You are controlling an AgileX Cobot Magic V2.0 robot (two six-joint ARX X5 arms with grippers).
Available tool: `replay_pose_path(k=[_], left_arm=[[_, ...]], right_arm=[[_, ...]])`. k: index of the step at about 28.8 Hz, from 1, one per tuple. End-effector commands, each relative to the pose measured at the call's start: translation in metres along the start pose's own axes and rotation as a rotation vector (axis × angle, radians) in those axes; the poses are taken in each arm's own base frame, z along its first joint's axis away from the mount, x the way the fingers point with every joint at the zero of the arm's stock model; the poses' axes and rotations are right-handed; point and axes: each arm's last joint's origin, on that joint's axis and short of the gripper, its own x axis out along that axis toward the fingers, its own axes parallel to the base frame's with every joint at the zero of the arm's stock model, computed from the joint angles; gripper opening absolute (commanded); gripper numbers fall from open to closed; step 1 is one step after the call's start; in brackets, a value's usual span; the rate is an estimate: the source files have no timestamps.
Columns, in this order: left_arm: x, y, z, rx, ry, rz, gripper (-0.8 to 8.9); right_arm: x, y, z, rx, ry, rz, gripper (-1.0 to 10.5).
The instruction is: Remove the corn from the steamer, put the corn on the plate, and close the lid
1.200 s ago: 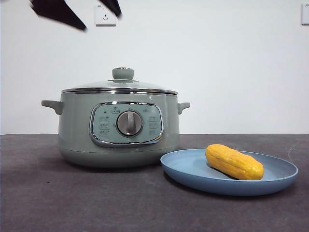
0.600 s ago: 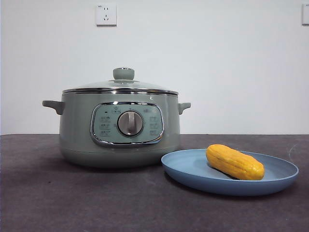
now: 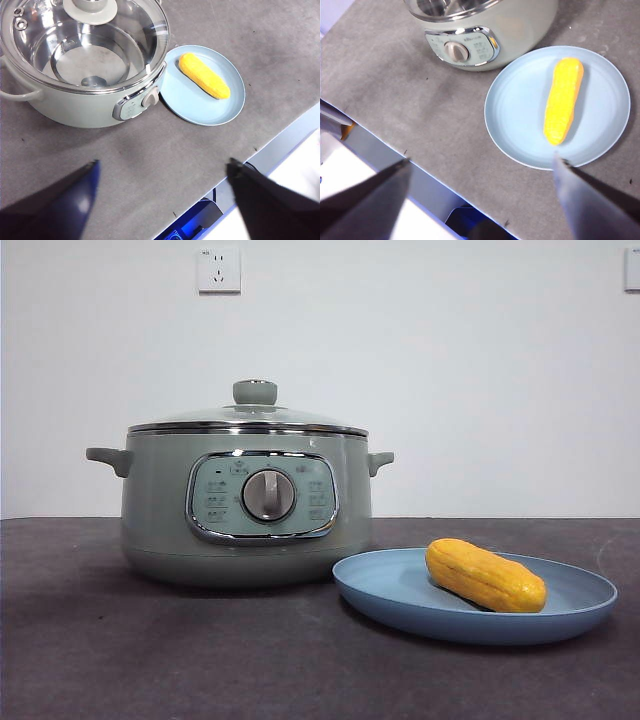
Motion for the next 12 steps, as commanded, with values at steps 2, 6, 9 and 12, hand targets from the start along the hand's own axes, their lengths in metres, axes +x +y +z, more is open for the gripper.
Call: replay_pose_path(k=[2, 6, 9, 12], left_arm=[[0.0019, 0.0, -0.0014, -0.004, 0.007, -0.003, -0.08], [0.0019, 0.0001, -0.0013, -0.004, 0.006, 0.0, -0.08], [0.0019, 0.0001, -0.0013, -0.005, 0.006, 0.0, -0.03], [0.0019, 0.0001, -0.0013, -0.005, 0.006, 0.001, -0.03]], right_arm=[[0.0014, -0.0003, -0.0009, -0.008, 0.003, 0.003, -0.1], [0.0014, -0.0004, -0.0009, -0.008, 0.002, -0.001, 0.0], [0.0014, -0.0004, -0.0009, -0.008, 0.002, -0.001, 0.0], [0.0014, -0.0004, -0.0009, -0.008, 0.001, -0.001, 0.0]])
